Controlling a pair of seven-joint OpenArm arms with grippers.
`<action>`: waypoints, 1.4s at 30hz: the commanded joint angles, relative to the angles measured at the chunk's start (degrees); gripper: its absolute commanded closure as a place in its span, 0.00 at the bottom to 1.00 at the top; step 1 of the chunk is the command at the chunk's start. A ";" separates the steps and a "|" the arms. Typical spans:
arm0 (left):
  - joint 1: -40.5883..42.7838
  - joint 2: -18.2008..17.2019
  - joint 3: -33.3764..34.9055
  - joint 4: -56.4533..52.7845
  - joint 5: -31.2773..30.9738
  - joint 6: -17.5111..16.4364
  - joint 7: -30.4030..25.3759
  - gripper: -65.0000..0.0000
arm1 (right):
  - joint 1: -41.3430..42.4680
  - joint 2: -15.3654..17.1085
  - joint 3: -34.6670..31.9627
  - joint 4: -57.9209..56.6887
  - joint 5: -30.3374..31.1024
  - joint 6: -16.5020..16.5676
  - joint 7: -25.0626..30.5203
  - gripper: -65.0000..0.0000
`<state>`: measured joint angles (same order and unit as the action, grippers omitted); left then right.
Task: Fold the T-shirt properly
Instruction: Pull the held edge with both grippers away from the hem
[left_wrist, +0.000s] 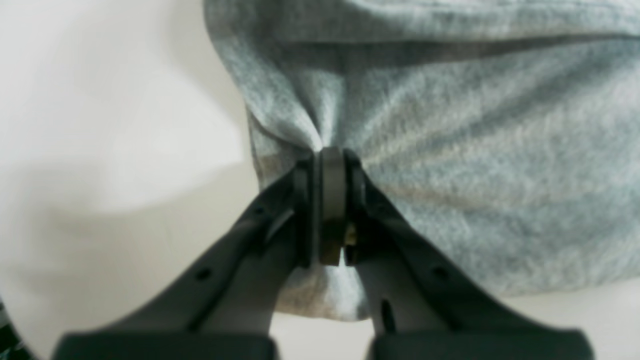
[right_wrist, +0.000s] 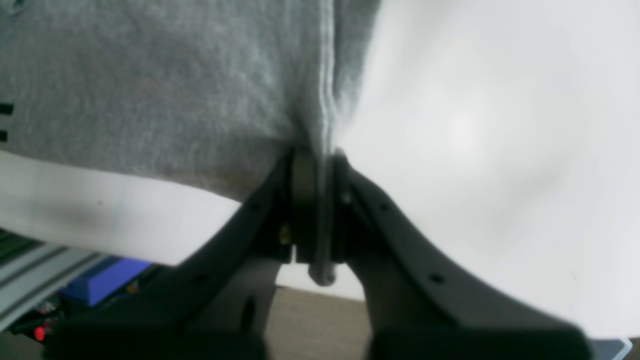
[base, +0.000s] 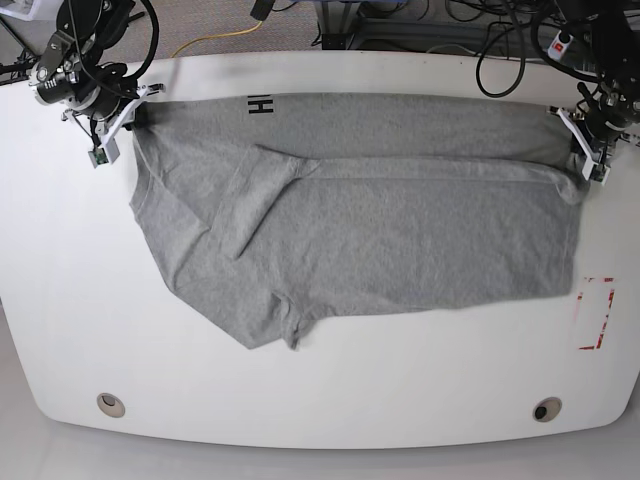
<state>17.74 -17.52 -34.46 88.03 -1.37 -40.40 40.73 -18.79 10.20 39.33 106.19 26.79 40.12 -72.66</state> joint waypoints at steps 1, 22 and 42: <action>1.91 -0.90 -0.40 3.80 1.32 0.40 1.07 1.00 | -1.48 1.36 0.62 2.69 -0.90 -0.12 0.09 1.00; 5.08 0.42 -0.31 9.33 1.15 0.40 1.42 0.37 | -6.05 2.51 4.93 6.20 -0.46 -0.12 0.00 0.23; -3.80 0.33 -4.80 15.14 1.23 0.40 11.88 0.39 | 12.94 2.42 0.45 4.80 -0.90 -0.12 0.09 0.27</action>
<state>14.37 -16.08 -39.05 102.21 0.03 -40.16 53.19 -7.70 11.62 41.56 111.81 25.17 39.92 -73.54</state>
